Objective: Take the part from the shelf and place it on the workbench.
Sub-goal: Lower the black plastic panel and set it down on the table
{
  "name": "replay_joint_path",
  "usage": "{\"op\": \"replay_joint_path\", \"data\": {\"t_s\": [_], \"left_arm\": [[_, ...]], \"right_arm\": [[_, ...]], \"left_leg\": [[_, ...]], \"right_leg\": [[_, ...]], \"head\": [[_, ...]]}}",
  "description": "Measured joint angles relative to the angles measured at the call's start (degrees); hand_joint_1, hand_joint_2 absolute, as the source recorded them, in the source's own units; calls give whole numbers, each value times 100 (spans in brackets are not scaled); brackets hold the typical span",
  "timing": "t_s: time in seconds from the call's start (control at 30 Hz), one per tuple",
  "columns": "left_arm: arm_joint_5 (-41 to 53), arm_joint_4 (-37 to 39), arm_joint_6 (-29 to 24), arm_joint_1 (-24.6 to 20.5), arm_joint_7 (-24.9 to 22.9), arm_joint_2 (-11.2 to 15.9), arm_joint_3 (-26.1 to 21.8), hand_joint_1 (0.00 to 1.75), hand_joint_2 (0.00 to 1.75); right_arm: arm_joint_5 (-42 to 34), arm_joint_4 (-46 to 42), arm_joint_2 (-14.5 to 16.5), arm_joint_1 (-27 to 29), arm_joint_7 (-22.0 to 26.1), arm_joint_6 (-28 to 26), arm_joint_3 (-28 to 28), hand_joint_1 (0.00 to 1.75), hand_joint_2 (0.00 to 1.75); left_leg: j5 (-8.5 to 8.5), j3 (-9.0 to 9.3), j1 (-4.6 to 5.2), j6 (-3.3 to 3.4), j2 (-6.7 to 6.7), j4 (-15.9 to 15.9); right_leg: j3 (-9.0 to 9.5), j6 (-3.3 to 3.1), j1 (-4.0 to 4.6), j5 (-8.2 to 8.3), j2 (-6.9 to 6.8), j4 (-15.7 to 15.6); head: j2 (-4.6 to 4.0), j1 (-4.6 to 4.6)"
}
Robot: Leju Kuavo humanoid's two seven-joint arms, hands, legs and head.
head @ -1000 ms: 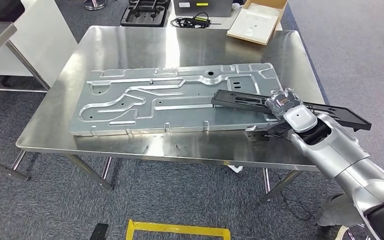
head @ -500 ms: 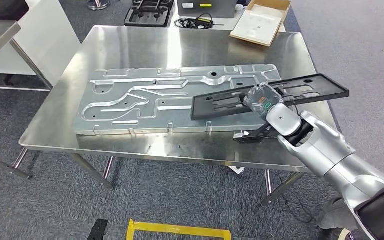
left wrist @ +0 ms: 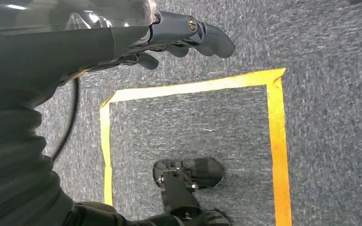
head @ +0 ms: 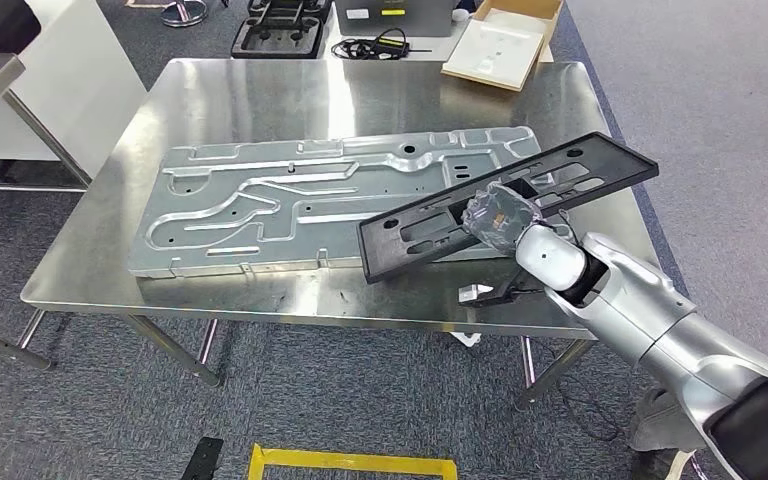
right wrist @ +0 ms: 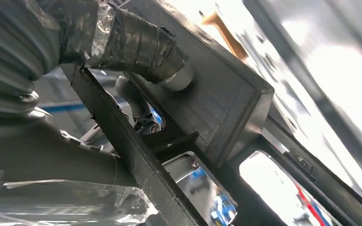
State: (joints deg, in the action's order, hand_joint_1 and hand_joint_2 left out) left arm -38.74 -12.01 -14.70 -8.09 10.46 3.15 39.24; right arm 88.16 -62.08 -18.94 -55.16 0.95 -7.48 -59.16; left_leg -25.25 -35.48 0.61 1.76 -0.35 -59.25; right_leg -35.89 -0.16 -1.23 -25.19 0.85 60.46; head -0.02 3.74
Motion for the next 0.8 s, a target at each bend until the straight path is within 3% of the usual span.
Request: {"op": "replay_joint_path", "data": {"t_s": [0.03,0.1,0.17,0.27,0.3,0.33,0.4,0.47,0.63,0.67,0.77,0.8], "left_arm": [[8,0,-17,-9,1,2,4,0,175],[26,0,-61,-17,15,-2,8,0,175],[46,-1,-119,-31,53,-8,10,0,175],[83,-1,-242,-73,114,-16,18,0,175],[86,-1,-285,-79,131,-19,20,0,175],[85,-1,-336,-80,145,-25,21,0,175],[84,-1,-461,-73,160,-40,21,0,87],[79,-1,-572,-73,158,-49,21,0,0],[71,-1,-642,-66,104,-53,22,0,0],[69,-1,-640,-68,87,-56,23,0,0],[57,-1,-639,-66,46,-57,24,0,0],[53,-1,-639,-58,34,-56,24,0,0]], "right_arm": [[5,-48,-10,6,69,-70,-35,175,175],[9,-172,-50,12,211,-153,-102,87,87],[11,-306,-113,-36,395,-162,-206,0,0],[12,-487,-248,-89,749,-77,-474,0,0],[12,-530,-305,-80,837,-41,-547,0,0],[12,-564,-362,-79,903,-8,-599,0,0],[11,-631,-477,-115,980,61,-666,0,0],[10,-709,-564,-161,1010,130,-701,0,0],[10,-864,-672,-172,1014,214,-791,0,0],[10,-880,-679,-175,1008,232,-797,0,0],[10,-910,-706,-175,983,274,-819,0,0],[10,-914,-715,-172,974,280,-835,0,0]], "left_leg": [[-11,26,20,19,2,44],[37,79,16,46,15,164],[102,155,-19,82,39,299],[115,167,-32,124,46,318],[106,159,-33,123,39,298],[91,149,-37,115,31,267],[34,120,-49,72,19,161],[-35,67,-35,6,14,38],[-139,-17,-31,-105,16,-113],[-261,-97,-41,-134,19,-295],[-729,-543,-76,-206,23,-1267],[-766,-638,-79,-209,23,-1463]], "right_leg": [[-3,29,-8,16,6,-24],[6,91,-12,21,7,-50],[-103,133,9,-162,-7,210],[-548,167,7,-602,-23,1166],[-623,178,1,-610,-26,1312],[-603,187,-7,-515,-29,1254],[-309,199,-25,-186,-39,643],[-48,161,-14,-23,-35,131],[-26,1,-11,2,-12,42],[-26,-22,-24,13,-15,31],[-43,-52,-21,23,-18,26],[-47,-53,-17,23,-18,27]], "head": [[0,3],[0,4],[0,-5],[1,-12],[1,-13],[1,-13],[0,-13],[1,-9],[0,20],[1,29],[1,49],[1,50]]}}
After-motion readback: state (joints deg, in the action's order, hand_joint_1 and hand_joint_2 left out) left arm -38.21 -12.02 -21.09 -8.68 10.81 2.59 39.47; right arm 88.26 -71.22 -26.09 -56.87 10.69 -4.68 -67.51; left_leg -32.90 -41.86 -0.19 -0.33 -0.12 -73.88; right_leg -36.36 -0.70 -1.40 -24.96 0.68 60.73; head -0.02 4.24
